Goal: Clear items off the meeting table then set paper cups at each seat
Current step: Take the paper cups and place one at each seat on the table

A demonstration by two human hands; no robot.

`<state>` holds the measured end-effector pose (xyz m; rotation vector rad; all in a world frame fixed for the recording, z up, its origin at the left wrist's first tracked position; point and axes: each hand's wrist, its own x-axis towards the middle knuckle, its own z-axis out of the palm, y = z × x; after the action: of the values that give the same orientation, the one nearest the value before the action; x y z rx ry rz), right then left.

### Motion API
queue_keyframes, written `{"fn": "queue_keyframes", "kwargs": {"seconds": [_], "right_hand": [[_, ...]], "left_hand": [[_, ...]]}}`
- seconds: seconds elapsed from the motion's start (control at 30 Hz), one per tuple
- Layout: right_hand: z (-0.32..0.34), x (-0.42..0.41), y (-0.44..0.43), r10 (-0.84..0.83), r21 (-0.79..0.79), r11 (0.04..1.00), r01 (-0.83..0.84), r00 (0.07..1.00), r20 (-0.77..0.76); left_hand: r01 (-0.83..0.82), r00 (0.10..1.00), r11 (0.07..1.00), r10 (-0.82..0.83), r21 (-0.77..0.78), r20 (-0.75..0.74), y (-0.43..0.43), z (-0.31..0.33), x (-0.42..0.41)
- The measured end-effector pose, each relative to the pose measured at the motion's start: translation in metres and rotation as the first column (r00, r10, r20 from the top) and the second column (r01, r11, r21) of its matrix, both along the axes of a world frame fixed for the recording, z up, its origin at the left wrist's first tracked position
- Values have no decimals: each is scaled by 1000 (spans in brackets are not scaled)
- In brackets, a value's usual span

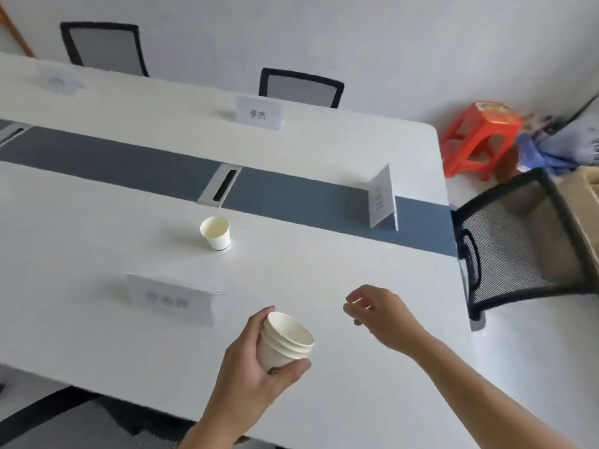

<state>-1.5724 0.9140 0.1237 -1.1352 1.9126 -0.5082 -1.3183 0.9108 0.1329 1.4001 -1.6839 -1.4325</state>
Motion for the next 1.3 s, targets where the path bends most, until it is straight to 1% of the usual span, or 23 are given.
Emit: {"fn": "queue_keyframes", "kwargs": {"seconds": [0.13, 0.23, 0.3, 0.37, 0.47, 0.6, 0.7, 0.8, 0.87, 0.97, 1.07, 1.2, 1.3], "right_hand": [[15, -15, 135, -164, 15, 986, 164, 986, 24], [20, -18, 238, -304, 4, 953, 304, 951, 53], [20, -19, 303, -404, 1, 914, 405, 913, 50], [23, -22, 364, -503, -11, 864, 504, 863, 46], [28, -26, 444, -642, -30, 764, 644, 764, 58], [26, -39, 518, -788, -43, 610, 791, 611, 75], [18, -58, 546, -845, -22, 527, 849, 527, 91], [8, -92, 556, -872, 0, 482, 876, 479, 97], [2, -124, 559, -877, 8, 478, 879, 476, 73], [-2, -185, 557, -879, 5, 477, 879, 477, 15], [15, -250, 551, -867, -12, 497, 868, 495, -56], [47, -332, 539, -880, -83, 476, 876, 473, -48], [57, -383, 531, -892, -115, 446, 888, 451, 26]], "left_hand": [[203, 979, 979, -203, -22, -6, 56, 4, -35], [350, 936, 935, -351, -57, -3, 107, 5, -59], [444, 896, 895, -443, -51, 21, 142, 2, -75], [526, 850, 849, -525, -47, 32, 174, 2, -92], [632, 775, 773, -630, -57, 46, 216, 9, -122], [736, 677, 674, -733, -59, 64, 251, 15, -170], [785, 619, 617, -781, -53, 89, 265, 12, -211], [811, 584, 585, -807, -19, 89, 276, 2, -260], [826, 562, 563, -823, -14, 83, 283, -6, -299], [839, 543, 544, -839, 19, 37, 289, -16, -368], [872, 489, 489, -872, 12, 32, 290, -9, -440], [896, 445, 442, -893, -45, 63, 279, 16, -533], [898, 436, 430, -897, -89, 66, 270, 32, -591]]}}
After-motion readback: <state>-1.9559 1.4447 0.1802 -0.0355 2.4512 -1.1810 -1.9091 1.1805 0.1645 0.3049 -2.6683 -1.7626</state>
